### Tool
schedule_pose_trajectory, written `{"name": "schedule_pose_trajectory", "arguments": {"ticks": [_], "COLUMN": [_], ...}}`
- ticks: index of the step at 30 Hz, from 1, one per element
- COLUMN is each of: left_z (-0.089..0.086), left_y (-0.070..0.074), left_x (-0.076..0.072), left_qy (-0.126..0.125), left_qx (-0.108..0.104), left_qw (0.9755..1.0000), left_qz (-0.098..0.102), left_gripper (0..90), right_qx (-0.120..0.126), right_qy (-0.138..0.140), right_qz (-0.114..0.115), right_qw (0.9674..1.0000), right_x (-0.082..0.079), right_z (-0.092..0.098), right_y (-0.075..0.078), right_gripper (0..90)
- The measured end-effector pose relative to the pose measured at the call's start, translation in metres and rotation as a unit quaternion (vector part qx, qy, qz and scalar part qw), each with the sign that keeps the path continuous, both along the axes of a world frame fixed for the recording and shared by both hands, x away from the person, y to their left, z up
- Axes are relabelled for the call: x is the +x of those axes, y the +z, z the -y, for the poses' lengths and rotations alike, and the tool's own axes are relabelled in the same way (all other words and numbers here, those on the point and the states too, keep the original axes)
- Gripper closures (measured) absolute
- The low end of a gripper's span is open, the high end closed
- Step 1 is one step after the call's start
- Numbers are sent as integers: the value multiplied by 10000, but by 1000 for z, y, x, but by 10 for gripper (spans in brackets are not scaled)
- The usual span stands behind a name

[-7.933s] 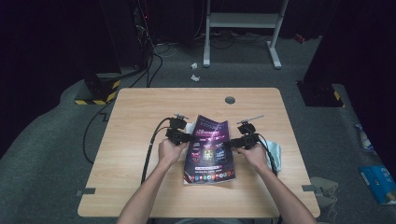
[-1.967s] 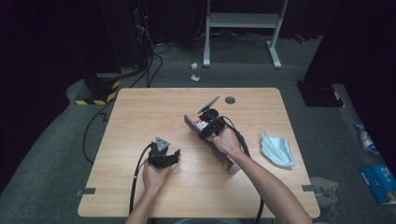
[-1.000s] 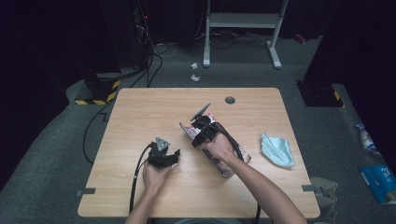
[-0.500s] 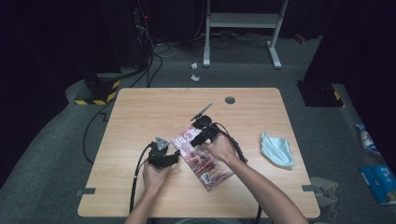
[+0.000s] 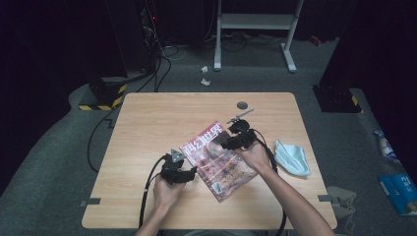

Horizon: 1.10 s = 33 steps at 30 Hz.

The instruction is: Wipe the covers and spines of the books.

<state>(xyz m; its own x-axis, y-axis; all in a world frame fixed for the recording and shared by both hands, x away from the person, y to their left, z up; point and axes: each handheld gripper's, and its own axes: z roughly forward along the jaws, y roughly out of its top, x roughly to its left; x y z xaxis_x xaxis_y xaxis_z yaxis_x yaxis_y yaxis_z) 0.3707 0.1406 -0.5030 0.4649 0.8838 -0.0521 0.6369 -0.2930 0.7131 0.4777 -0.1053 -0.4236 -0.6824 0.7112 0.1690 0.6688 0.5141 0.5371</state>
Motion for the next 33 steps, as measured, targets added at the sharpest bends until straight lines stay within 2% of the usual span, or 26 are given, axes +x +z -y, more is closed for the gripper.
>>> {"name": "schedule_pose_trajectory", "arguments": {"ticks": [4, 9, 15, 18, 20, 26, 30, 33], "left_z": [12, 24, 43, 53, 60, 76, 85, 86], "left_y": [2, 3, 3, 3, 3, 0, -3, -6], "left_x": [-9, -21, -37, -42, -46, -50, -51, -49], "left_qy": [-152, -254, -348, -463, -480, -570, -604, -578], "left_qx": [11, 7, 84, 97, 56, 199, 321, 220], "left_qw": [9997, 9994, 9989, 9982, 9981, 9972, 9966, 9964], "left_qz": [-180, -238, -300, -363, -392, -437, -458, -577], "left_gripper": [312, 308, 276, 261, 249, 214, 200, 197], "right_qx": [30, 0, -163, -248, -240, -283, -194, -196], "right_qy": [-159, -370, -523, -514, -549, -572, -606, -601], "right_qz": [17, -24, 20, 94, 80, 84, 44, 28], "right_qw": [9999, 9993, 9985, 9983, 9982, 9979, 9980, 9980], "right_x": [-1, -5, -15, -19, -21, -24, -24, -24], "right_z": [23, 49, 70, 79, 83, 91, 93, 93], "right_y": [-7, -23, -41, -49, -54, -63, -66, -67], "right_gripper": [614, 625, 641, 649, 652, 655, 655, 659]}}
